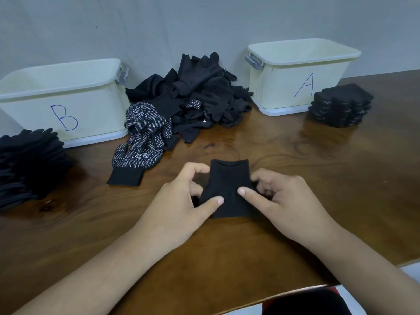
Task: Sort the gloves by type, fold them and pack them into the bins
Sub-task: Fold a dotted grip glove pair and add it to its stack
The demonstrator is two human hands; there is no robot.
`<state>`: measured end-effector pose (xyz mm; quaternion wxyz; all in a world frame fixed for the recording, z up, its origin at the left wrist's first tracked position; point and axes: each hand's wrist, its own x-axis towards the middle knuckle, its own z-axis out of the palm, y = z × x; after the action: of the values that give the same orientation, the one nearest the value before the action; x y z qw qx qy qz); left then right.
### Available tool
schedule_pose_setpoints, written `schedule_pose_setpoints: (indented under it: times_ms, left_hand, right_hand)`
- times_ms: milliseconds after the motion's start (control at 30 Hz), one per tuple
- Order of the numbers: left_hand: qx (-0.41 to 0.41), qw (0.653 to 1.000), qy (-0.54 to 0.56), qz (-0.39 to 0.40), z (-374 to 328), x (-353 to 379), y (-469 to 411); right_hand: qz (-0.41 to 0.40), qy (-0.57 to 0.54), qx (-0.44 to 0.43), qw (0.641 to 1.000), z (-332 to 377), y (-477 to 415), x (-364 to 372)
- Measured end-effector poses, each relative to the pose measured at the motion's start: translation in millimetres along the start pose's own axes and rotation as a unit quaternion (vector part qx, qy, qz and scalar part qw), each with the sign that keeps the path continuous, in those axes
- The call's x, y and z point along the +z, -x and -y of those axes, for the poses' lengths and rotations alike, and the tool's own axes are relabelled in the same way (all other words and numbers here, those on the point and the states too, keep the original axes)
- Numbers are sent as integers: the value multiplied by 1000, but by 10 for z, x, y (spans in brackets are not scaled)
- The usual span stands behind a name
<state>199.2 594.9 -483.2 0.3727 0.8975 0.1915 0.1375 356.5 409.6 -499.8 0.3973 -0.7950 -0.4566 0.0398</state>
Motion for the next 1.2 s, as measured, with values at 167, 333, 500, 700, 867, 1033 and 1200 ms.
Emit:
schedule_pose_setpoints:
  times_ms: [167,333,500,700,867,1033,1200]
  left_hand:
    - [24,996,-78,-38,136,80,-27]
    - [105,985,-135,-16,185,72,-33]
    - [123,965,-227,43,198,87,-44]
    - [210,952,-217,42,200,-25,-15]
    - [314,908,-278,16,206,14,-39]
    - [310,904,-294,-33,162,62,-43]
    - [194,961,-189,-61,-16,107,4]
  right_hand:
    - [-5,45,41,998,-22,-41,31]
    - [-29,157,-40,986,-13,-7,73]
    - [17,251,-198,947,-72,-51,112]
    - [84,196,-148,966,-138,-85,86]
    - [113,197,-134,965,-39,-27,39]
    - [75,227,-153,959,-33,-21,95]
    - [49,144,-131,980,-6,-75,47]
